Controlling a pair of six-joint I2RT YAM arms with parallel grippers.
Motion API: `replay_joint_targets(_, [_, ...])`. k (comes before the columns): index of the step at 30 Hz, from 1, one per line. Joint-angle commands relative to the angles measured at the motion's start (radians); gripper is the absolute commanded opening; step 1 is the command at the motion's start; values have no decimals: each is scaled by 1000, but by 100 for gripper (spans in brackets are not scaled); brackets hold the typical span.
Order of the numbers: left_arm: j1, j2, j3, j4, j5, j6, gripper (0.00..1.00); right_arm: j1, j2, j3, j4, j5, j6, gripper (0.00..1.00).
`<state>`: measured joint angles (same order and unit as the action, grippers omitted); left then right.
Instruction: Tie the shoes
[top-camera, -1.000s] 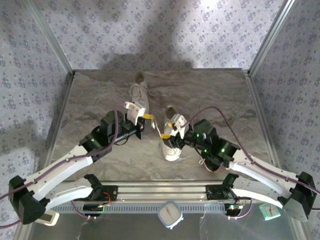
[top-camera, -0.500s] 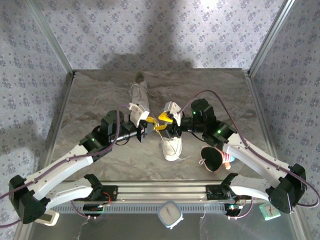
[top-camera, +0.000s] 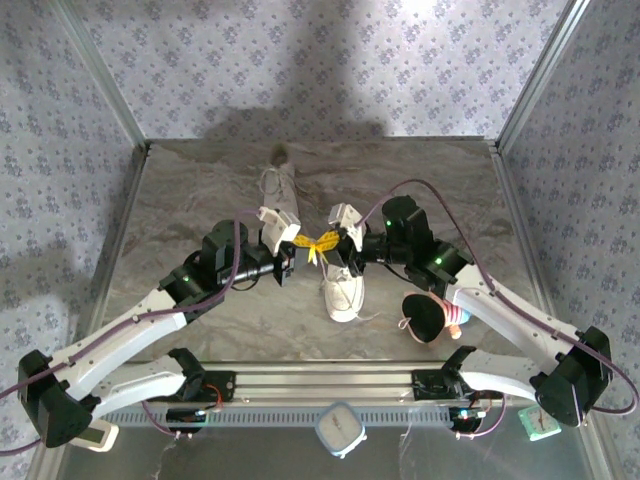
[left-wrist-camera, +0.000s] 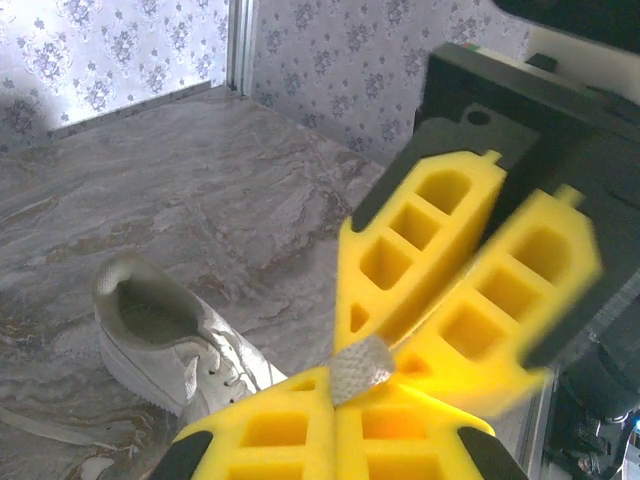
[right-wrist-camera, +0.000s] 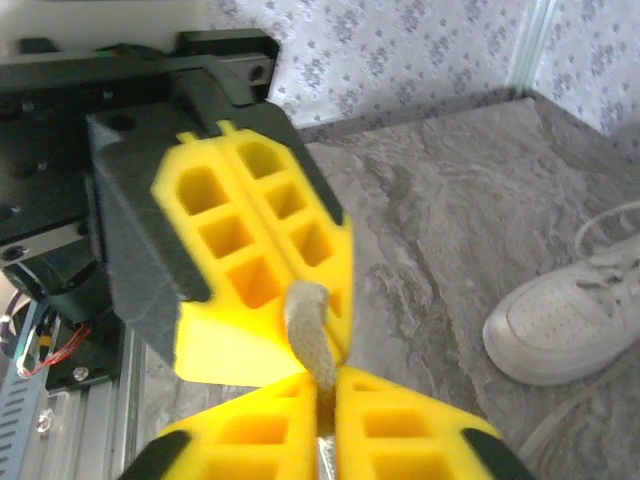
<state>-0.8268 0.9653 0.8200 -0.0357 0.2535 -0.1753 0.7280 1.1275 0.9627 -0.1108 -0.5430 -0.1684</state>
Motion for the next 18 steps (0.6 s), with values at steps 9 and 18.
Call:
replay_joint_targets(9, [9,5,-87,40,-227,-122,49,40,-66,39,-106,261,25,0])
replay_joint_targets(18, [38,50,-218,48,-359,-389,55,85,-64,58,-199,494,64,0])
